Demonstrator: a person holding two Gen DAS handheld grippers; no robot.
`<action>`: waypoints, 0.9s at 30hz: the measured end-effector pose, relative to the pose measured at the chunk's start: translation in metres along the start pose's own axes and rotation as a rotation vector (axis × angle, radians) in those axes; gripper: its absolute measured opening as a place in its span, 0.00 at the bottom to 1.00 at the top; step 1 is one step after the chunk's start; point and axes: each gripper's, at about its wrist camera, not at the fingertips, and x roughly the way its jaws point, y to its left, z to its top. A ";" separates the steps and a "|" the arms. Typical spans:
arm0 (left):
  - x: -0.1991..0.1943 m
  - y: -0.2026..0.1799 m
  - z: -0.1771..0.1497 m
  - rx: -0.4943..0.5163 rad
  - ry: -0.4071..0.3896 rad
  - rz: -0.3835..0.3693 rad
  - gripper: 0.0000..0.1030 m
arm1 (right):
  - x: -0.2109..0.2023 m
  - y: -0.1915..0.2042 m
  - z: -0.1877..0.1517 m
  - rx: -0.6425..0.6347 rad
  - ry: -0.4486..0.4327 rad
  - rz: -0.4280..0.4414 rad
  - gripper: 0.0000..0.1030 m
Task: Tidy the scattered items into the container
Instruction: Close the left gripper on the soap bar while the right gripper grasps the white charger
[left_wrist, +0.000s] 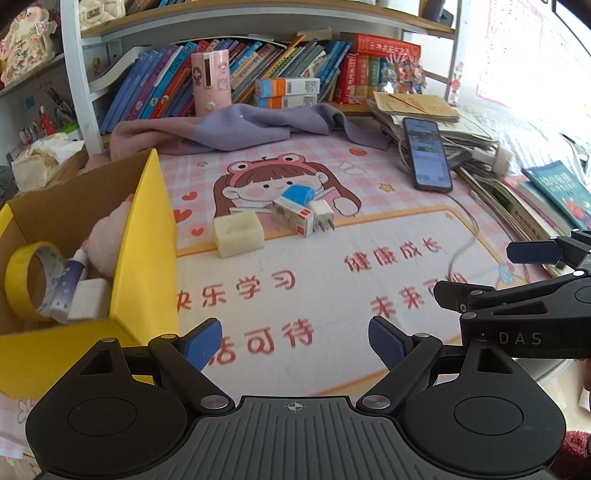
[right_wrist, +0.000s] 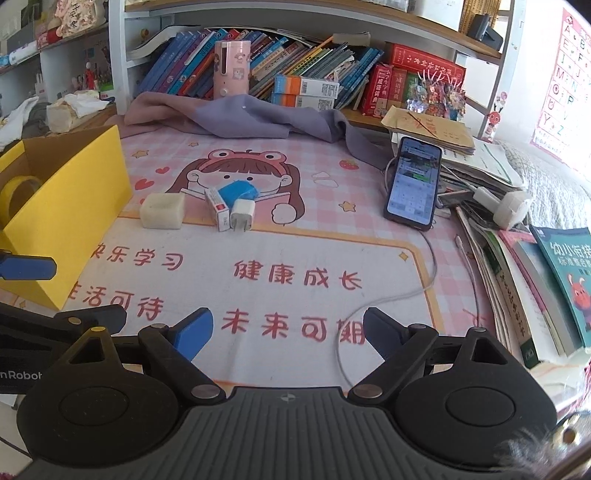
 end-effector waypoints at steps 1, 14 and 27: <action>0.002 -0.001 0.003 -0.004 0.000 0.009 0.86 | 0.004 -0.003 0.004 -0.003 0.001 0.010 0.86; 0.042 -0.002 0.048 -0.091 -0.013 0.176 0.86 | 0.063 -0.030 0.051 -0.080 -0.006 0.170 0.72; 0.104 0.011 0.083 -0.120 0.041 0.300 0.80 | 0.137 -0.028 0.086 -0.091 0.035 0.289 0.59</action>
